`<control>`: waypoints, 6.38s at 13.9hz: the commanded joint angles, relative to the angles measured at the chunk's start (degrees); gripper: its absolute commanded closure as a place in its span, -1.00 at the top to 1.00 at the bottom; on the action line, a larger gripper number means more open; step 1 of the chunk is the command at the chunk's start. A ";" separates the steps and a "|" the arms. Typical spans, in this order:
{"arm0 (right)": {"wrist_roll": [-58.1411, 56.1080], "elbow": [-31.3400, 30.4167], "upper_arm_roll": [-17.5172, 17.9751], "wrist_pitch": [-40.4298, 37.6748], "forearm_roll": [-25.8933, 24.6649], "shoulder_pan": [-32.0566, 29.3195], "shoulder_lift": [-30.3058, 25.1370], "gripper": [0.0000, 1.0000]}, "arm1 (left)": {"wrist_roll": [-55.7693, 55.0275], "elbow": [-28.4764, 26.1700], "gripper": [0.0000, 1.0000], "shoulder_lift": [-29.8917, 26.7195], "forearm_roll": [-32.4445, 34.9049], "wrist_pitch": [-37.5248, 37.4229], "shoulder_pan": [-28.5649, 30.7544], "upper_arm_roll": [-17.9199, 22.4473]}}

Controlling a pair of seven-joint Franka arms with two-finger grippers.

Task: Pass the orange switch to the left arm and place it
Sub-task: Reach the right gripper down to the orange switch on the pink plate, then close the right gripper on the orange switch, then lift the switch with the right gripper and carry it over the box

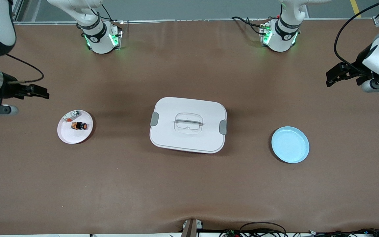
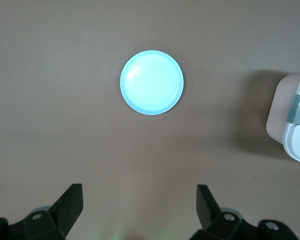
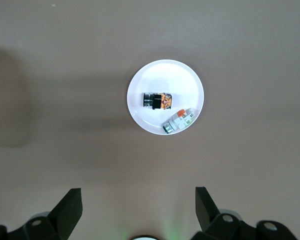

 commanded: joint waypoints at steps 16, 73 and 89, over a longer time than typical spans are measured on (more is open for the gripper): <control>-1.13 -20.37 -0.17 39.55 0.34 -2.08 13.84 1.00 | 1.03 0.40 1.00 0.52 1.06 -0.80 -0.13 0.10; 30.80 0.27 0.09 -0.68 0.86 16.78 9.36 -0.51 | 0.50 0.31 1.00 0.52 1.06 -0.80 -0.04 -0.07; 83.74 16.80 0.09 15.09 39.26 40.53 20.08 -0.54 | -0.28 -5.04 1.00 0.35 -7.71 5.86 -0.48 -2.44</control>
